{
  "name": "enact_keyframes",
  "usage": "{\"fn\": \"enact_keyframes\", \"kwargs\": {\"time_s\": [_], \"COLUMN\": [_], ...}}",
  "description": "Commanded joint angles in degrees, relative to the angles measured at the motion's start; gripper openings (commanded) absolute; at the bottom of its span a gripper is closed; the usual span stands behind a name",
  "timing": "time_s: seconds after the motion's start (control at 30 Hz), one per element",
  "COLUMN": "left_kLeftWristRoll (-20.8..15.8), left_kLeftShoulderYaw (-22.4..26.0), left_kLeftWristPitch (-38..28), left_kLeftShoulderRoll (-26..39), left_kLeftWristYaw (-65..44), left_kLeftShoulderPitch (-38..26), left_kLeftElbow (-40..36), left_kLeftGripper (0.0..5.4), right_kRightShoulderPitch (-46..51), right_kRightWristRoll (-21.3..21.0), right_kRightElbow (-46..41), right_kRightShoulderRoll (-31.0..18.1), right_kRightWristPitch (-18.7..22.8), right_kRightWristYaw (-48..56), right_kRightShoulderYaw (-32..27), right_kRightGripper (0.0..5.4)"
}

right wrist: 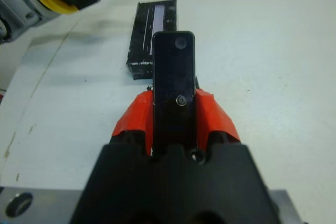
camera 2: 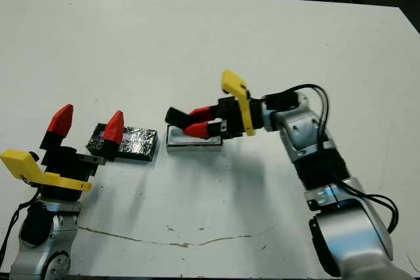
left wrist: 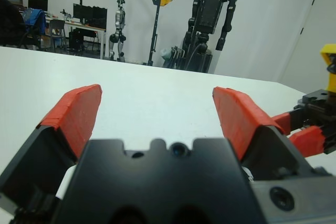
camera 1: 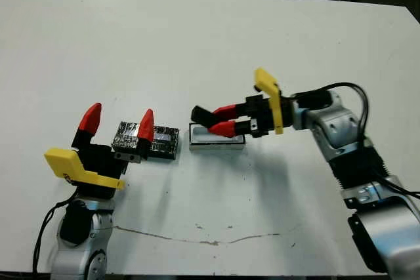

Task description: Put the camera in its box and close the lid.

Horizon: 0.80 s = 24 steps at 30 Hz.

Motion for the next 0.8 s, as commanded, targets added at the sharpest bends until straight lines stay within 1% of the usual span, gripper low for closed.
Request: {"fn": "enact_keyframes", "kwargs": {"time_s": [0.03, 0.13, 0.3, 0.37, 0.47, 0.53, 0.6, 0.67, 0.8], "left_kLeftWristRoll": [0.3, 0.5, -0.2, -0.4, -0.3, 0.1, -0.1, -0.4, 0.4], "left_kLeftShoulderYaw": [-0.2, -0.3, -0.2, -0.3, -0.3, -0.3, -0.3, -0.3, -0.4], "left_kLeftWristPitch": [0.4, -0.1, -0.4, -0.3, 0.0, 0.0, -0.1, -0.1, -0.1], "left_kLeftShoulderRoll": [-0.3, -0.3, -0.3, -0.4, -0.3, -0.3, -0.3, -0.4, -0.4], "left_kLeftWristYaw": [0.4, 0.4, -0.1, 0.0, 0.1, 0.3, 0.2, 0.1, 0.5], "left_kLeftShoulderPitch": [0.9, 0.8, 0.7, 0.8, 0.9, 1.1, 1.1, 1.1, 1.0], "left_kLeftElbow": [0.2, 0.5, 0.8, 0.8, 0.5, 0.3, 0.4, 0.4, 0.5], "left_kLeftGripper": [5.40, 5.40, 5.40, 5.40, 5.40, 5.40, 5.40, 5.40, 5.40], "right_kRightShoulderPitch": [-1.6, -1.7, -2.2, -2.2, -2.4, -2.5, -2.4, -2.2, -1.6], "right_kRightWristRoll": [-1.8, -2.0, -2.3, -3.3, -4.1, -4.2, -4.4, -4.4, -4.7], "right_kRightElbow": [0.3, 1.1, 2.5, 2.0, 1.6, 1.2, 0.5, -0.2, -1.0], "right_kRightShoulderRoll": [0.0, 0.6, 1.0, 0.4, -0.1, -0.4, -0.8, -1.2, -2.2], "right_kRightWristPitch": [0.1, -1.8, -2.2, -2.5, -0.3, 2.2, 2.8, 3.3, 1.5], "right_kRightWristYaw": [-0.4, 0.1, 0.2, -0.5, -1.0, -1.2, -1.4, -1.5, -1.5], "right_kRightShoulderYaw": [1.3, 1.1, 1.1, 1.4, 1.2, 1.0, 1.0, 0.8, 0.8], "right_kRightGripper": [1.66, 1.66, 1.66, 1.66, 1.66, 1.66, 1.66, 1.66, 1.66]}}
